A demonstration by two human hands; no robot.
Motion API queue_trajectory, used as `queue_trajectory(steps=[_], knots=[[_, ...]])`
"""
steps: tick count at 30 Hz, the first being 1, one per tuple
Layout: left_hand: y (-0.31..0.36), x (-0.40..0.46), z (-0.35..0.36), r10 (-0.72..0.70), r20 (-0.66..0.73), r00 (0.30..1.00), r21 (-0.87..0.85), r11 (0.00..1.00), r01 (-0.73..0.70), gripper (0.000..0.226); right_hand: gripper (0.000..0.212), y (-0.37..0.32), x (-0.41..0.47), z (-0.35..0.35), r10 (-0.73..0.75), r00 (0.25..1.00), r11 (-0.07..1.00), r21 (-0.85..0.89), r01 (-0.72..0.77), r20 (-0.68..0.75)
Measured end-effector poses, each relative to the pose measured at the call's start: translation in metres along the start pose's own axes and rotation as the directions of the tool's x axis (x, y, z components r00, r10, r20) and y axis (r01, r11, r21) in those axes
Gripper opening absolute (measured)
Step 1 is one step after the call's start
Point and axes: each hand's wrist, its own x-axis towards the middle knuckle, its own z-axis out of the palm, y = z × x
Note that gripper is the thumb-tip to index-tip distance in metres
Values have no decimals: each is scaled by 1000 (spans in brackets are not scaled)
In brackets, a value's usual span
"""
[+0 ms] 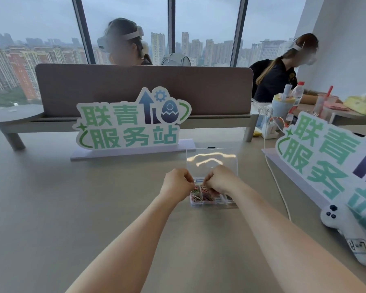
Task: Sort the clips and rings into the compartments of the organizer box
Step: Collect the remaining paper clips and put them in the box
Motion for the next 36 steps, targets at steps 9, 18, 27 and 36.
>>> queue_trajectory(steps=[9,18,27,36], knots=[[2,24,12,-9,94,996,132,991,-4,17,22,2,18,-2,0,1000,997,-83,2,21],[5,30,13,-1,163,987,259,965,-42,9,27,1,26,2,12,1000,995,-99,-9,26],[2,29,11,55,139,989,245,965,-88,14,27,-2,25,2,-11,1000,991,-132,14,21],[-6,21,10,66,119,991,223,970,-91,24,25,-4,22,4,-8,1000,996,-91,6,-18]])
